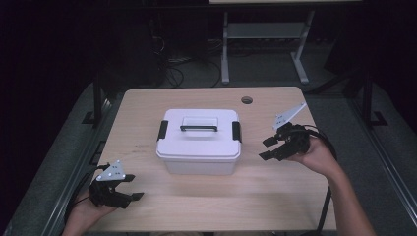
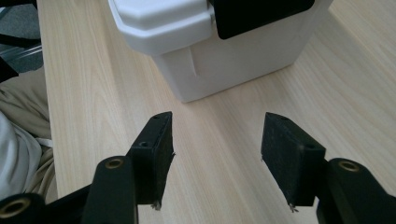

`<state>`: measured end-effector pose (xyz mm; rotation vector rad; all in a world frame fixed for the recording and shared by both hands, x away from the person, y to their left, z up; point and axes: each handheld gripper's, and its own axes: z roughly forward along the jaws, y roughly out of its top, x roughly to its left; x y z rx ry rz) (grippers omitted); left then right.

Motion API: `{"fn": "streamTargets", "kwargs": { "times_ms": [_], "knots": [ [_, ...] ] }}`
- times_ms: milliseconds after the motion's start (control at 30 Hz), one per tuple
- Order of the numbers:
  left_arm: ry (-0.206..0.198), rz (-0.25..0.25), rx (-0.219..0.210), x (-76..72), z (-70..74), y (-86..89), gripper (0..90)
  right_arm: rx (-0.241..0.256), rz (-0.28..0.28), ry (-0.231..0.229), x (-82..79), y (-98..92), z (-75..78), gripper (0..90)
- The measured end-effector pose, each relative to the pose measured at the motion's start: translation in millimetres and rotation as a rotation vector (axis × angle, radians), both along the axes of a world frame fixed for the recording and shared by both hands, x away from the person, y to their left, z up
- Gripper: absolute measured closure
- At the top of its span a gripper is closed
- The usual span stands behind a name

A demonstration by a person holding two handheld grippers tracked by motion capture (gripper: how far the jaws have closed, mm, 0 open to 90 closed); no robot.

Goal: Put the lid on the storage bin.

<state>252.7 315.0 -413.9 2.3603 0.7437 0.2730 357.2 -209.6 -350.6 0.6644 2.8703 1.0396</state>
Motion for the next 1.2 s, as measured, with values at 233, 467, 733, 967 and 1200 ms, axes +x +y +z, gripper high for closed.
{"fn": "streamTargets", "kwargs": {
  "times_ms": [233,467,733,967,1200],
  "knots": [
    [0.001,0.005,-0.003,0.3,-0.5,0.9,28.8,0.007,-0.01,0.005,-3.2,-6.1,-7.7,42.2],
    [0.0,0.006,0.0,0.2,-0.5,1.3,28.8,0.016,-0.026,0.015,-7.2,-12.0,-14.1,41.8],
    [-0.001,0.008,-0.001,0.0,-0.3,1.3,28.8,0.018,-0.038,0.023,-11.6,-17.5,-20.9,41.2],
    [-0.002,0.01,0.0,0.0,0.1,1.6,28.7,0.018,-0.046,0.027,-15.7,-22.4,-25.9,40.8],
    [-0.002,0.009,0.001,0.0,-0.3,0.7,28.7,0.025,-0.053,0.03,-20.2,-28.5,-31.6,40.5]
  ]
}}
